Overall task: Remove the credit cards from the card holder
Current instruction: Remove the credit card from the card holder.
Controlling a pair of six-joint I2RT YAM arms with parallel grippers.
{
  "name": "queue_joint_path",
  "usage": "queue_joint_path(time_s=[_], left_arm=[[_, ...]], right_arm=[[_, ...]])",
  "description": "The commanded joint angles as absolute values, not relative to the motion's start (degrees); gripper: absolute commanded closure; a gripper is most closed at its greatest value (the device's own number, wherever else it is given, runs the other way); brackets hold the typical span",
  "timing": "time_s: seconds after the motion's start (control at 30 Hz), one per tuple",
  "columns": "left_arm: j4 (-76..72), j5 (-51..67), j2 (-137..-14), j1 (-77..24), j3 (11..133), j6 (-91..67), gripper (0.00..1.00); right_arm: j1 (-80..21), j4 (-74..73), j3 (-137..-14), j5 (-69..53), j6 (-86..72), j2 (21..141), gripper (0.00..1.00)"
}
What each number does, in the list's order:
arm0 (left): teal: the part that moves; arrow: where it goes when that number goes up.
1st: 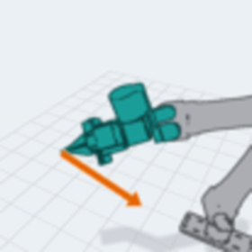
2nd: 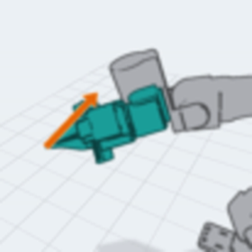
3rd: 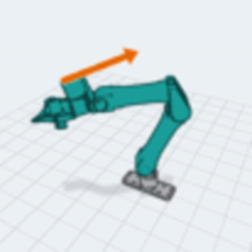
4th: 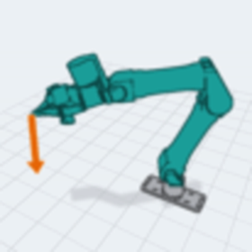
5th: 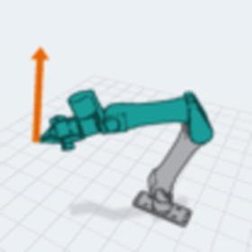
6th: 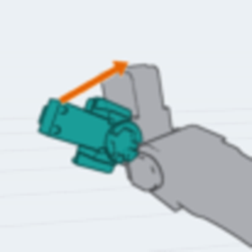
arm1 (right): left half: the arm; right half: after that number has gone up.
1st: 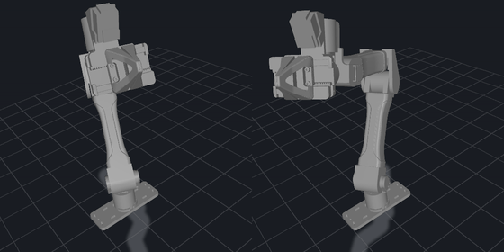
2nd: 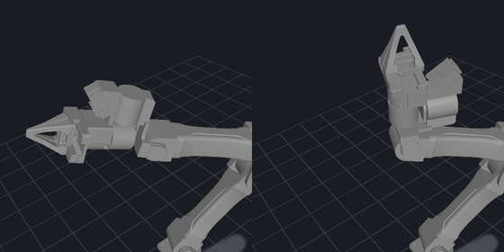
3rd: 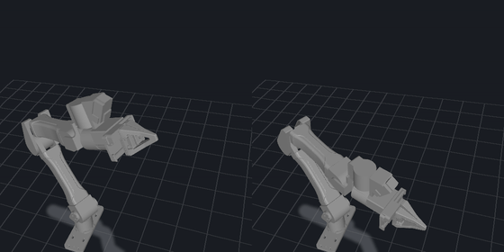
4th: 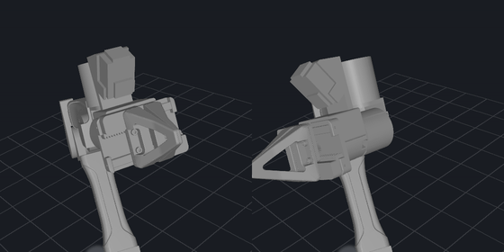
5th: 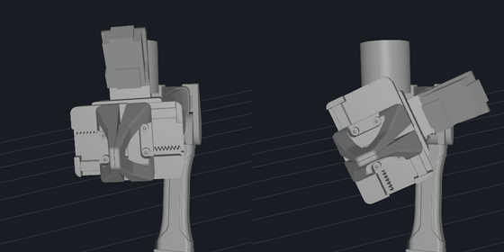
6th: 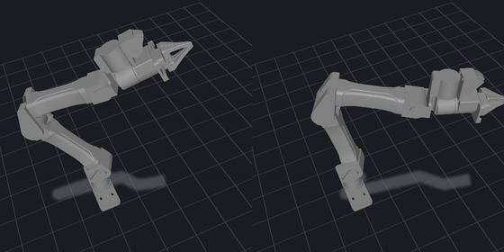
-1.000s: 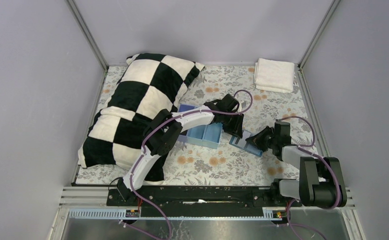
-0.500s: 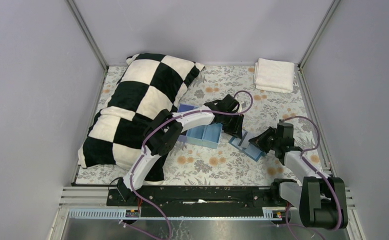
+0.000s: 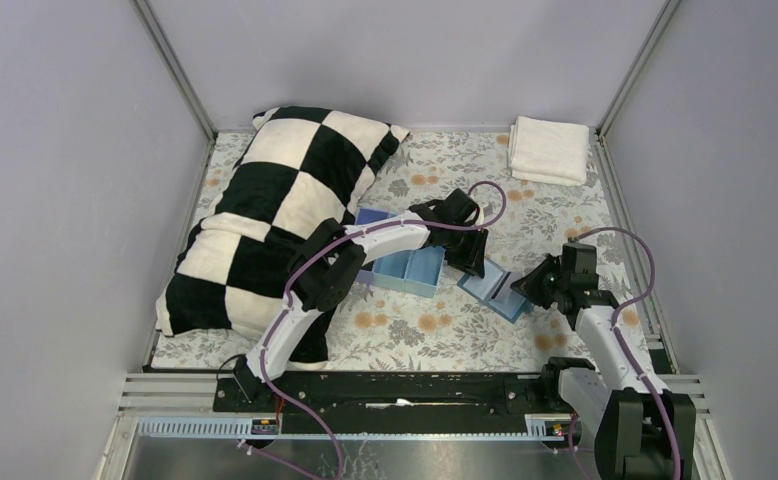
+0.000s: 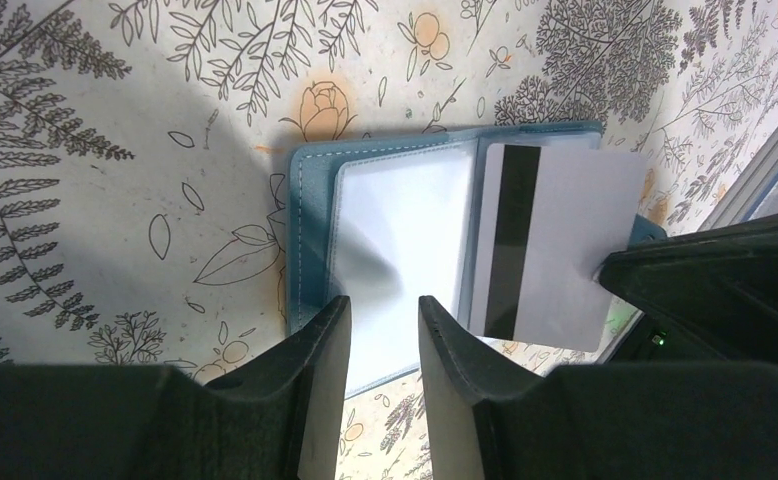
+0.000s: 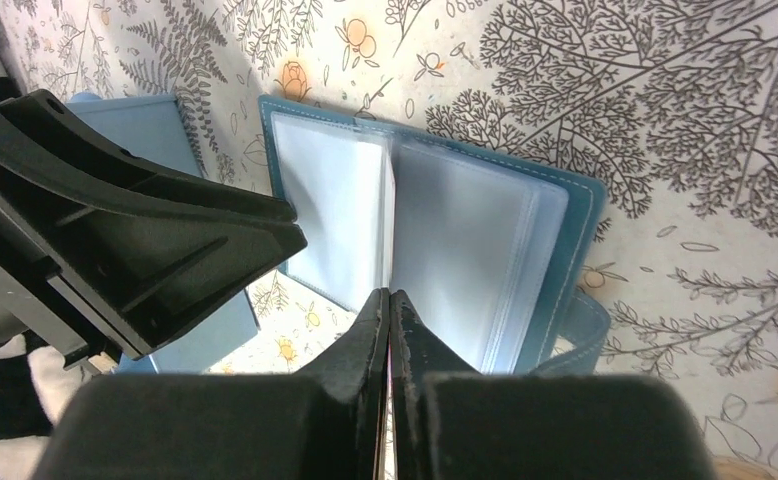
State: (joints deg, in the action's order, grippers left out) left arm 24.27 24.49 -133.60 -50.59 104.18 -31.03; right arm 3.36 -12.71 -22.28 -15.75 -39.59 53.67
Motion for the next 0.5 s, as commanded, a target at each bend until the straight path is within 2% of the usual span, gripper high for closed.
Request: queue_joint_path(time_s=[0.0, 0.3, 0.47], left_arm=[[27.22, 21.44, -131.96, -51.01, 105.2, -29.58, 0.63], [25.81, 26.41, -128.11, -51.31, 105.44, -28.93, 0.61], [27.85, 27.58, -120.66, -51.08, 104.61, -27.93, 0.59]], right_arm=[[3.69, -20.33, -25.74, -12.57, -36.51, 51.76, 1.0], [3.69, -24.57, -32.01, -14.79, -35.39, 48.12, 1.0], [3.69, -25.77, -37.02, -17.85, -33.28, 46.45, 1.0]])
